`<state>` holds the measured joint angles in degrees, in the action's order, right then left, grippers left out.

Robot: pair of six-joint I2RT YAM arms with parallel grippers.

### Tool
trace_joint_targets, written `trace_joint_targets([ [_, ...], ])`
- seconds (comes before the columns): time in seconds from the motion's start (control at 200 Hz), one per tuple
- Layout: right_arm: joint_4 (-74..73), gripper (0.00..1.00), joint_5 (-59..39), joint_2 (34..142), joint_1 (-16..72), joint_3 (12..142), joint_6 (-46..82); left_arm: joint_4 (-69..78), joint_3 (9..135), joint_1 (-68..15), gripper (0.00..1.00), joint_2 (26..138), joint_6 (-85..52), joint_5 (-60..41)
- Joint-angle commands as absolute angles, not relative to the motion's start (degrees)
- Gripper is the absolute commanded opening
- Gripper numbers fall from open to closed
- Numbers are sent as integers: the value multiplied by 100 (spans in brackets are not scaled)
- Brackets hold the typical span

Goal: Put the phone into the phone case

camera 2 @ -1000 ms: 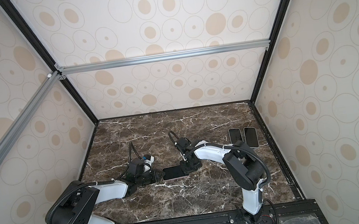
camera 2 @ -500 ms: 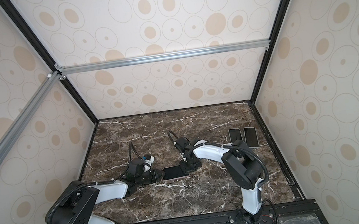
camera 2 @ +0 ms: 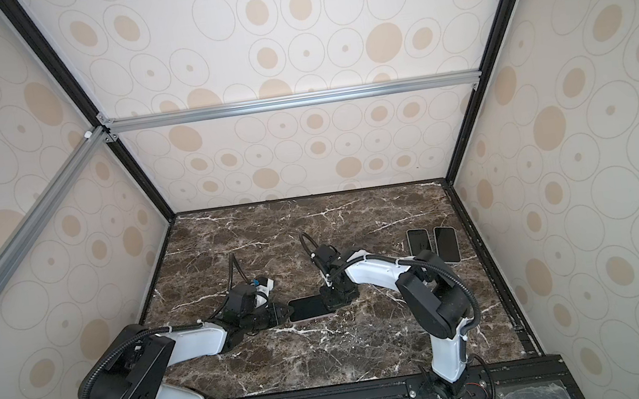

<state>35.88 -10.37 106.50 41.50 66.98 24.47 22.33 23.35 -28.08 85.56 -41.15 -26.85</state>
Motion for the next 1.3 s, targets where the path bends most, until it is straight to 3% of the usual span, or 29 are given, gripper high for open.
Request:
trace_joint_targets([
  [0.0, 2723, 15, -1994, 11554, 4538, 5801, 2389, 1859, 2272, -2902, 26, 8508, -4030, -2901],
  [0.265, 3098, 17, -1982, 10638, 4186, 6013, 2285, 1784, 2331, -2894, 29, 8565, -3930, -2821],
  [0.445, 3430, 30, -1932, 10246, 4037, 6139, 2179, 1737, 2373, -2900, 35, 8569, -3922, -2788],
  [0.605, 3716, 31, -1699, 9892, 3943, 6170, 2105, 1485, 2450, -2900, 41, 8544, -3869, -2728],
  [0.985, 3309, 27, -1986, 9903, 3777, 6012, 2118, 442, 2706, -2900, 35, 8220, -3442, -2218],
  [1.295, 3069, 22, -2073, 10080, 3659, 5966, 2127, 725, 2663, -2904, 28, 8408, -3417, -2511],
])
